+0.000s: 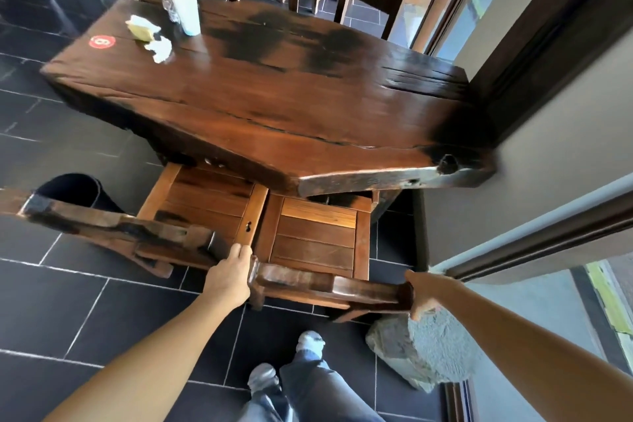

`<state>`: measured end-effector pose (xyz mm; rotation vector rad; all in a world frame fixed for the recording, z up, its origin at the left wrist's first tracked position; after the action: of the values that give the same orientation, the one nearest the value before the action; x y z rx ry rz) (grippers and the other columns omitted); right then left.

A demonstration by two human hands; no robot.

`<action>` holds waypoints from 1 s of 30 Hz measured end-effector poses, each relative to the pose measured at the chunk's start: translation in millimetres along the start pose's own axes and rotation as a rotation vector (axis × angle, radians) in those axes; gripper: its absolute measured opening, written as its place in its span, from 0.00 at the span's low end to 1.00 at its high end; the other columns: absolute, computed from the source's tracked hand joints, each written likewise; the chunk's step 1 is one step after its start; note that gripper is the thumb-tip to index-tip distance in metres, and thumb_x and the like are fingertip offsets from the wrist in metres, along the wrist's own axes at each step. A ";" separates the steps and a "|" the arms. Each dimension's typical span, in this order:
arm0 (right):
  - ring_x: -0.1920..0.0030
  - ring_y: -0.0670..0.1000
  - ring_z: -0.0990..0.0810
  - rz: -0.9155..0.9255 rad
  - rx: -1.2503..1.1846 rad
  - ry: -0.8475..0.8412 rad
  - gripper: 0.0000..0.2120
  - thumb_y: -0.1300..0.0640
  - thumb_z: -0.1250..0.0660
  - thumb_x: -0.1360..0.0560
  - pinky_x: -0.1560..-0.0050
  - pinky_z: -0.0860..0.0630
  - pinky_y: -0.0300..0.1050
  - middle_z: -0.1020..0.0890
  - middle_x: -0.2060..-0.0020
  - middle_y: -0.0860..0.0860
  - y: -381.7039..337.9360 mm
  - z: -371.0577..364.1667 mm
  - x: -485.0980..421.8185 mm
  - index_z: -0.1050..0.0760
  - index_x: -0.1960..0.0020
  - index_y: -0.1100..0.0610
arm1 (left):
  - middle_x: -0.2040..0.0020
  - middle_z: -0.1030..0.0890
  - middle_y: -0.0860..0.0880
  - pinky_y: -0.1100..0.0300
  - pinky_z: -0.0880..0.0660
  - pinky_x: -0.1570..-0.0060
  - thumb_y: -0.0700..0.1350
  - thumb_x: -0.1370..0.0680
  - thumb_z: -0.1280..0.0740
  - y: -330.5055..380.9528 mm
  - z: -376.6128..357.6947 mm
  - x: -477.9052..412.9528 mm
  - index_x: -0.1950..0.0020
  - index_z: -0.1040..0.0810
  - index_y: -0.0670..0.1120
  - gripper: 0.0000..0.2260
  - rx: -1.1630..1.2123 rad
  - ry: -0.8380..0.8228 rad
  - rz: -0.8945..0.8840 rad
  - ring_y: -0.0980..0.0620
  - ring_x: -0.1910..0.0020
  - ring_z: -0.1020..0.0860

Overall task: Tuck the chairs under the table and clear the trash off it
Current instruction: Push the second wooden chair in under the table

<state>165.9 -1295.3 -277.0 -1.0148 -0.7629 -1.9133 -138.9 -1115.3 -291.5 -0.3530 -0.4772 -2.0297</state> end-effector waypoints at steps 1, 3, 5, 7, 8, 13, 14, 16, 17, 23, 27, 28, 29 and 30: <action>0.50 0.53 0.21 0.009 0.074 -0.033 0.32 0.51 0.23 0.35 0.50 0.23 0.44 0.22 0.48 0.51 -2.4 6.2 -3.4 0.34 0.37 0.56 | 0.40 0.34 0.47 0.56 0.32 0.65 0.34 0.29 0.33 0.6 -0.9 -0.2 0.39 0.37 0.45 0.22 -0.006 -0.005 -0.003 0.44 0.53 0.22; 0.42 0.55 0.22 0.011 0.246 -0.033 0.26 0.50 0.27 0.31 0.43 0.25 0.46 0.22 0.40 0.52 -8.4 19.5 -11.5 0.29 0.36 0.57 | 0.40 0.34 0.47 0.55 0.31 0.64 0.37 0.29 0.32 0.3 -0.4 -2.2 0.39 0.37 0.44 0.22 -0.014 -0.036 -0.015 0.43 0.52 0.22; 0.37 0.57 0.24 0.033 0.433 -0.045 0.20 0.58 0.31 0.26 0.42 0.27 0.47 0.24 0.36 0.53 -19.8 30.0 -13.6 0.27 0.35 0.59 | 0.38 0.33 0.47 0.54 0.29 0.60 0.41 0.28 0.32 -5.4 5.3 -6.7 0.37 0.37 0.44 0.22 -0.038 -0.114 -0.076 0.44 0.48 0.23; 0.36 0.57 0.25 0.072 0.536 -0.039 0.18 0.64 0.34 0.25 0.41 0.27 0.49 0.24 0.36 0.54 -30.2 37.7 -17.0 0.27 0.35 0.61 | 0.36 0.31 0.48 0.52 0.28 0.49 0.46 0.27 0.33 -16.3 17.1 -13.4 0.34 0.36 0.46 0.24 -0.110 -0.181 -0.204 0.45 0.41 0.26; 0.35 0.57 0.25 0.095 0.555 -0.038 0.18 0.64 0.35 0.24 0.39 0.28 0.48 0.24 0.35 0.54 -34.3 41.8 -20.8 0.27 0.34 0.61 | 0.36 0.29 0.49 0.51 0.29 0.45 0.48 0.27 0.34 -22.0 24.3 -15.5 0.33 0.36 0.47 0.23 -0.136 -0.179 -0.260 0.46 0.38 0.28; 0.35 0.55 0.26 0.292 0.300 0.079 0.16 0.59 0.42 0.20 0.39 0.30 0.44 0.25 0.34 0.55 -73.2 69.9 -45.4 0.29 0.33 0.56 | 0.37 0.28 0.54 0.57 0.29 0.51 0.47 0.23 0.37 -47.2 48.4 -12.4 0.37 0.31 0.50 0.15 0.086 0.062 -0.259 0.49 0.45 0.23; 0.37 0.54 0.25 0.352 0.261 0.130 0.16 0.60 0.42 0.20 0.42 0.30 0.42 0.25 0.35 0.54 -88.1 77.8 -43.7 0.30 0.33 0.54 | 0.37 0.28 0.54 0.58 0.29 0.52 0.47 0.23 0.36 -54.3 49.5 -11.0 0.37 0.31 0.50 0.15 0.102 0.101 -0.256 0.49 0.46 0.23; 0.38 0.53 0.25 0.463 0.162 0.216 0.17 0.59 0.42 0.20 0.46 0.31 0.39 0.24 0.36 0.52 -123.0 91.4 -41.1 0.31 0.32 0.53 | 0.37 0.28 0.51 0.58 0.29 0.49 0.45 0.25 0.34 -75.0 46.4 -10.8 0.36 0.31 0.48 0.18 0.062 0.195 -0.298 0.49 0.44 0.23; 0.38 0.53 0.25 0.510 0.130 0.233 0.18 0.57 0.42 0.20 0.45 0.31 0.40 0.24 0.35 0.52 -142.4 96.3 -42.4 0.33 0.31 0.53 | 0.36 0.27 0.50 0.56 0.29 0.45 0.45 0.26 0.33 -88.4 43.1 -12.8 0.35 0.30 0.47 0.20 0.026 0.237 -0.327 0.49 0.42 0.24; 0.31 0.54 0.30 0.679 -0.045 0.218 0.34 0.44 0.35 0.24 0.32 0.32 0.52 0.33 0.27 0.51 -265.9 123.9 -32.6 0.47 0.24 0.49 | 0.27 0.36 0.50 0.51 0.41 0.30 0.49 0.26 0.34 -197.3 46.2 -43.8 0.29 0.38 0.47 0.28 -0.126 0.200 -0.102 0.51 0.27 0.40; 0.30 0.56 0.32 0.665 -0.090 0.227 0.46 0.41 0.27 0.32 0.31 0.32 0.56 0.39 0.25 0.49 -342.6 122.6 -27.5 0.52 0.24 0.45 | 0.28 0.35 0.51 0.49 0.45 0.28 0.47 0.25 0.37 -271.5 60.2 -67.2 0.28 0.38 0.48 0.26 -0.244 0.114 -0.082 0.52 0.26 0.41; 0.31 0.57 0.31 0.642 -0.065 0.209 0.48 0.41 0.25 0.34 0.33 0.31 0.56 0.37 0.26 0.51 -360.1 116.1 -30.1 0.51 0.25 0.46 | 0.28 0.35 0.51 0.49 0.47 0.28 0.47 0.25 0.37 -286.3 62.5 -72.9 0.28 0.38 0.48 0.26 -0.260 0.083 -0.103 0.53 0.27 0.40; 0.34 0.59 0.28 0.612 -0.028 0.209 0.48 0.43 0.24 0.35 0.36 0.28 0.57 0.34 0.28 0.52 -374.1 108.3 -33.4 0.49 0.25 0.48 | 0.28 0.35 0.51 0.48 0.47 0.28 0.47 0.25 0.37 -298.0 62.2 -77.0 0.27 0.39 0.48 0.26 -0.264 0.063 -0.133 0.53 0.27 0.39; 0.38 0.61 0.25 0.570 0.001 0.243 0.46 0.46 0.23 0.36 0.40 0.25 0.58 0.31 0.32 0.54 -384.2 102.7 -36.2 0.47 0.27 0.49 | 0.28 0.35 0.51 0.47 0.47 0.28 0.46 0.25 0.36 -306.8 60.9 -80.4 0.27 0.39 0.48 0.27 -0.256 0.056 -0.168 0.53 0.28 0.38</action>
<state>-117.8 -1016.0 -307.6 -0.8617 -0.2891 -1.4980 -367.1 -890.1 -330.0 -0.4206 -0.2180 -2.2645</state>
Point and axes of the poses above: each hand's wrist, its own x-axis away from the middle knuckle, its own z-axis out of the back of the hand, y = z × x, the point moved 3 cm from there along -x, towards the middle knuckle
